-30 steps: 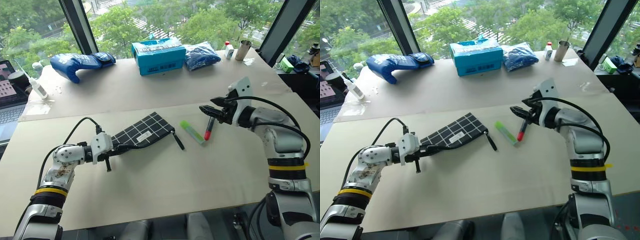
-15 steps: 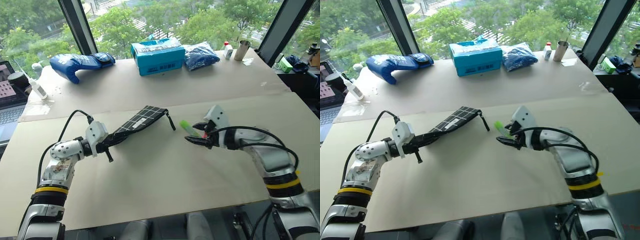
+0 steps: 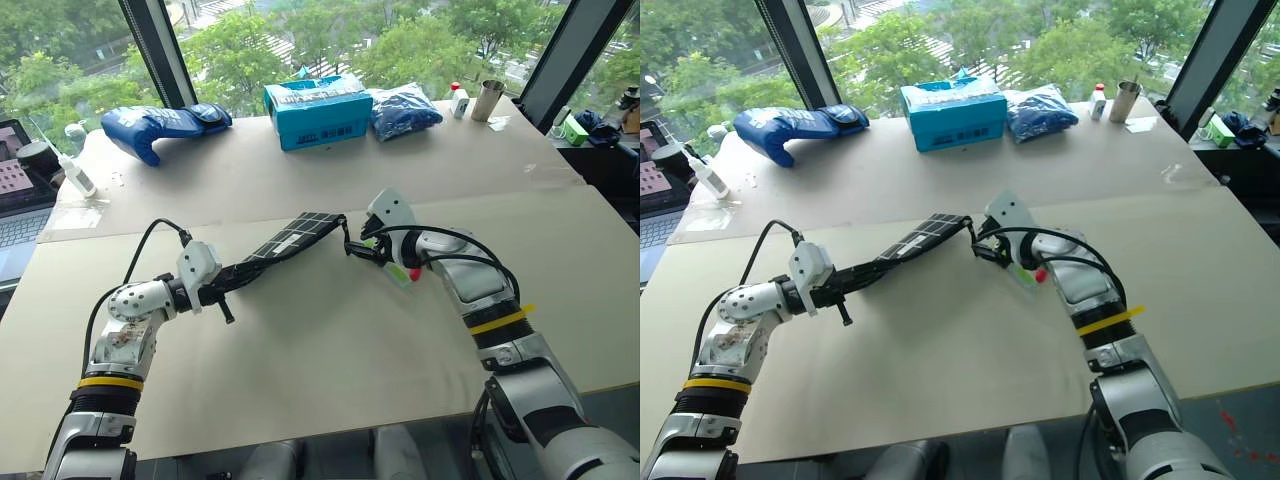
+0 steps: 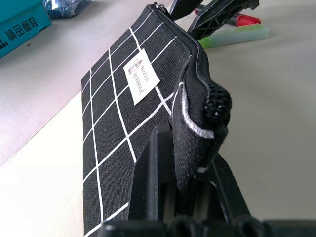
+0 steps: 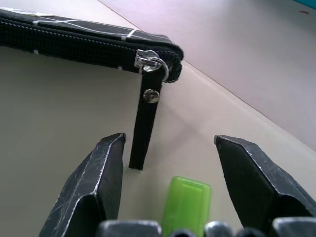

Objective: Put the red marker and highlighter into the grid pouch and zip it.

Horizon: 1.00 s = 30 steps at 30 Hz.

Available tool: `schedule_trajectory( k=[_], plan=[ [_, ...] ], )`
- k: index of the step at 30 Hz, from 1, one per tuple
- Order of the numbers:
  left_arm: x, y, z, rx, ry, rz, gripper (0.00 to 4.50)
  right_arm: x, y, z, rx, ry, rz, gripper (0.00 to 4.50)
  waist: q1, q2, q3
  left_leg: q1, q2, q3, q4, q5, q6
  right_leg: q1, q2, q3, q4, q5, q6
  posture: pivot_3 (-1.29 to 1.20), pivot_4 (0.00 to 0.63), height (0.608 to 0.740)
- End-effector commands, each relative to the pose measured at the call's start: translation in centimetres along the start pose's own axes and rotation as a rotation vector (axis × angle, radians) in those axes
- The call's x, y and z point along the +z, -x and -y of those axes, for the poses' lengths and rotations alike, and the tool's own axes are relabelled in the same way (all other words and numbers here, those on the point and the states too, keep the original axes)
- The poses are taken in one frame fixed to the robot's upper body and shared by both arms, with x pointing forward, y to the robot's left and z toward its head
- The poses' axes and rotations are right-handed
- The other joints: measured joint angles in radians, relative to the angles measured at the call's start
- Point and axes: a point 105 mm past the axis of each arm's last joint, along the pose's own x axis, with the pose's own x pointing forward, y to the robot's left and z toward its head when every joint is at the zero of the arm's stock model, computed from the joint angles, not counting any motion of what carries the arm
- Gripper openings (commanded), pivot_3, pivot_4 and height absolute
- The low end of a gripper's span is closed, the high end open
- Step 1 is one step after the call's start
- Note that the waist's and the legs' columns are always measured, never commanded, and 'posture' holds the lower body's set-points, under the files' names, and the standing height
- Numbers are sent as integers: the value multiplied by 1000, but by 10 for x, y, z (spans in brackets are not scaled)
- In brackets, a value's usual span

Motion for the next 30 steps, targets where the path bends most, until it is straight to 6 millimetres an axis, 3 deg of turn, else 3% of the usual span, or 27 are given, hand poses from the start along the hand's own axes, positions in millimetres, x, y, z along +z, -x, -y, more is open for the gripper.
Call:
schedule_trajectory(
  k=[1, 6, 7, 8, 15, 21, 27, 30],
  plan=[
    [9, 1, -1, 19, -15, 35, 0, 17, -6, -1, -2, 47, 41, 3213, -2, 0, 0, 0, 0, 0, 0, 0, 0, 0, 0, 0, 0, 0, 0, 0, 150, 740],
    [8, -2, 1, 15, -10, 40, 0, 19, -13, -4, -5, 25, 51, 3213, -12, 0, 0, 0, 0, 0, 0, 0, 0, 0, 0, 0, 0, 0, 0, 0, 150, 740],
    [8, -2, 1, 14, -10, 40, 0, 19, -14, -4, -7, 21, 54, 2715, -13, 0, 0, 0, 0, 0, 0, 0, 0, 0, 0, 0, 0, 0, 0, 0, 150, 740],
    [8, -2, 2, 13, -9, 41, 0, 20, -14, -4, -8, 22, 58, 2592, -15, 0, 0, 0, 0, 0, 0, 0, 0, 0, 0, 0, 0, 0, 0, 0, 150, 740],
    [8, -4, 0, 13, -8, 43, 0, 20, -14, -11, 20, 42, 71, 146, -19, 0, 0, 0, 0, -1, 0, 0, 0, 0, 0, 0, 1, 0, 0, 0, 150, 740],
    [8, -5, 0, 16, -7, 43, 0, 21, -10, -19, 67, 54, 75, 65, -20, 0, 0, 0, 0, -1, 0, 0, 0, 0, 0, 0, 1, 0, 0, 0, 150, 740],
    [8, -6, -1, 24, -2, 46, 0, 31, 1, -53, 223, 113, 103, 65, -19, 0, 0, 0, 0, -1, 0, 0, 0, 0, 0, 0, 1, 0, 0, 0, 150, 740],
    [9, -9, -2, 43, 10, 61, 0, 36, -5, -70, 254, 103, 111, 65, -22, 0, 0, 0, 0, -1, 0, 0, 0, 0, 0, 0, 1, 0, 0, 0, 150, 740]
  ],
)
